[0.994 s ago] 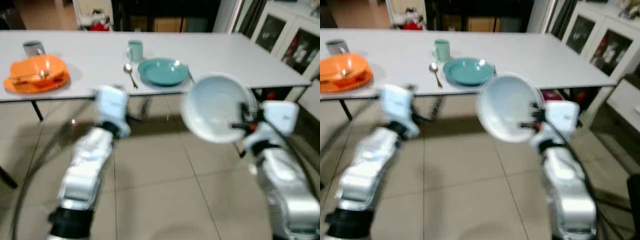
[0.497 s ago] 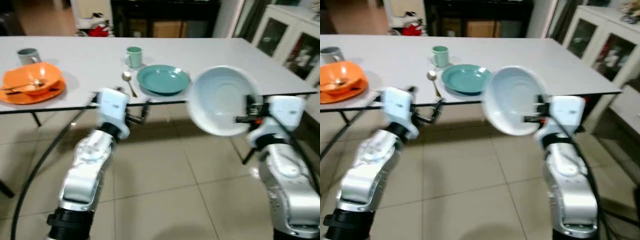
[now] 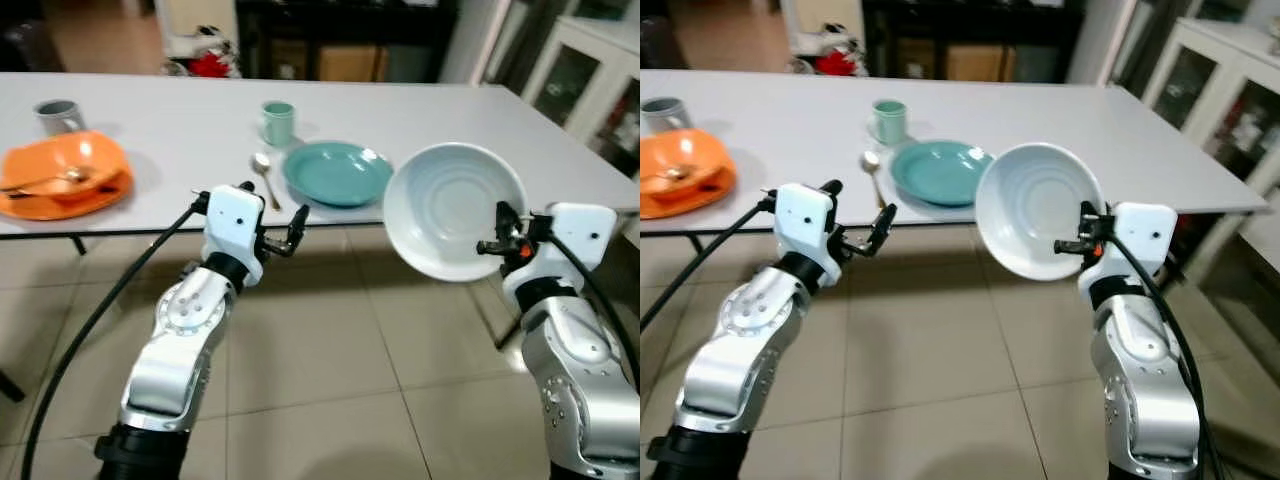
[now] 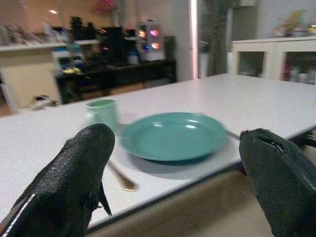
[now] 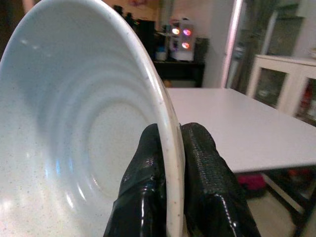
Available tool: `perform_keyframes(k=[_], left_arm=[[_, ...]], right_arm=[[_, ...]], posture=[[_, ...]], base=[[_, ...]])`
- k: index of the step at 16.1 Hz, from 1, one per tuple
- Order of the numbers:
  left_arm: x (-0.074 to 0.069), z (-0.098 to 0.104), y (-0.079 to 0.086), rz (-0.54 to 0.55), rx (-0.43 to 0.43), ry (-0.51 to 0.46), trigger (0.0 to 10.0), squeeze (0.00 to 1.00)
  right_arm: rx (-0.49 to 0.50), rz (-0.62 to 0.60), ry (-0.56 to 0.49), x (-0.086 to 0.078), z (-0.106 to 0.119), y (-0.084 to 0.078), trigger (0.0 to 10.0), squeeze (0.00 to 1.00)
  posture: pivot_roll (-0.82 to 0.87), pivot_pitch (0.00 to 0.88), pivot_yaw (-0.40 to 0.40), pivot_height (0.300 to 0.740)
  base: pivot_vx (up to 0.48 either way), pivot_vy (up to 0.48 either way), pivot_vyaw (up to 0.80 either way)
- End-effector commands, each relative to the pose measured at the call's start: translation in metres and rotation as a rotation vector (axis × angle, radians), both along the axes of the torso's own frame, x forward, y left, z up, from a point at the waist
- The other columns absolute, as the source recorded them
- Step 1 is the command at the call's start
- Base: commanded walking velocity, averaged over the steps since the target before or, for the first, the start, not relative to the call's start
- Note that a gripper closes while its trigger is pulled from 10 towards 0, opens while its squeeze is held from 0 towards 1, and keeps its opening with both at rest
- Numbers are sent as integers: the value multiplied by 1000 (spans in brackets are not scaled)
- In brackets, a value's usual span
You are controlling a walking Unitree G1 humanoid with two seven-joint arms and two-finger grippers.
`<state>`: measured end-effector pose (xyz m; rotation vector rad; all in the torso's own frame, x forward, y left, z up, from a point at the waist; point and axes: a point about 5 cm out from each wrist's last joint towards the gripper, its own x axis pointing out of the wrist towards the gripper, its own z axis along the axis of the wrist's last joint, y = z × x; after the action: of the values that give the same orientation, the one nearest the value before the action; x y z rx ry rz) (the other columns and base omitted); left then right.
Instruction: Setting the table
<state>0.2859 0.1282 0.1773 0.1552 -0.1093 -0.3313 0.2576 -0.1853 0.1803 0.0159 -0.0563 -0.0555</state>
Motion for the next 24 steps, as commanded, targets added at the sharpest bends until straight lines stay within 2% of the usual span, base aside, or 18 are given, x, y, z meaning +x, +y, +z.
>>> perform_keyframes(k=[1, 24], left_arm=[[0, 2, 7, 26, 11, -10, 10000, 0], [7, 6, 1, 0, 27, -27, 10000, 0]], right_arm=[[24, 42, -42, 2, 9, 8, 10000, 0], [56, 16, -36, 6, 9, 6, 10000, 0]], posture=[[48, 0, -75, 740], [27, 0, -56, 740]], base=[[345, 0, 0], [349, 0, 0]])
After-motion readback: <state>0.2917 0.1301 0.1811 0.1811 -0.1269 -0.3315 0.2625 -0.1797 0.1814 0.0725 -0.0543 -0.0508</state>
